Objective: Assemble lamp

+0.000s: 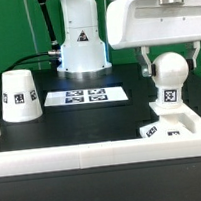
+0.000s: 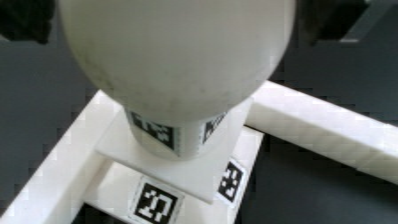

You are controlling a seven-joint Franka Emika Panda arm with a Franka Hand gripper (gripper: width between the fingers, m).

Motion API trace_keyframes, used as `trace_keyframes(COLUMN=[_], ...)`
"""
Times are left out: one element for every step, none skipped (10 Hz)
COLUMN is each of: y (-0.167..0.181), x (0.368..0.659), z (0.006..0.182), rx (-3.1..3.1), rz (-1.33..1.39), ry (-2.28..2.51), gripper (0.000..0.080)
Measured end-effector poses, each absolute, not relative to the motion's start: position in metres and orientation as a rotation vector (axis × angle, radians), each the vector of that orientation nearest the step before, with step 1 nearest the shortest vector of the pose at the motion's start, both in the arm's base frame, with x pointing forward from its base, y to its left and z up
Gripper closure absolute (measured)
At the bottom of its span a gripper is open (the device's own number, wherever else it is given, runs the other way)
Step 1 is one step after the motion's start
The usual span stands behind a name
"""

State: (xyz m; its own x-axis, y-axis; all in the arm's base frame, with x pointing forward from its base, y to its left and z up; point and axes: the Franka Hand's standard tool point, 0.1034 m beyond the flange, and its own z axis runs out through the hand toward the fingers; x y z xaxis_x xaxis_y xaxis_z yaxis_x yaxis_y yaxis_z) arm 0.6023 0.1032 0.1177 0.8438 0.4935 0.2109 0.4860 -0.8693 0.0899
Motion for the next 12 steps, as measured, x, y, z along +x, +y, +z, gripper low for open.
trace_keyframes(y=[0.101,0.1,0.1,0.103,0.107,0.11,0.114,0.115,0.115,0.113,0.112,0.11], x=[0.603,0.603,0.604,0.604,0.602,0.602,0.604,0.609,0.612,0.613,0.614,0.613], z=[0.118,0.118,0.119,0.119,0.118,0.118,0.116,0.113,0.111,0.111,0.111,0.11], rx=[2.919,2.843,2.729,2.651,2.569,2.456,2.359,2.266,2.165,2.107,2.062,2.061], rz=[0.346,0.336,0.321,0.307,0.28,0.238,0.186,0.141,0.111,0.102,0.102,0.107], ry=[0.944,1.094,1.288,1.403,1.519,1.666,1.779,1.874,1.968,2.019,2.052,2.053], gripper=[0.0101,0.0101,0.0101,0.0101,0.0101,0.0101,0.0101,0.0101,0.0101,0.0101,0.0101,0.0101])
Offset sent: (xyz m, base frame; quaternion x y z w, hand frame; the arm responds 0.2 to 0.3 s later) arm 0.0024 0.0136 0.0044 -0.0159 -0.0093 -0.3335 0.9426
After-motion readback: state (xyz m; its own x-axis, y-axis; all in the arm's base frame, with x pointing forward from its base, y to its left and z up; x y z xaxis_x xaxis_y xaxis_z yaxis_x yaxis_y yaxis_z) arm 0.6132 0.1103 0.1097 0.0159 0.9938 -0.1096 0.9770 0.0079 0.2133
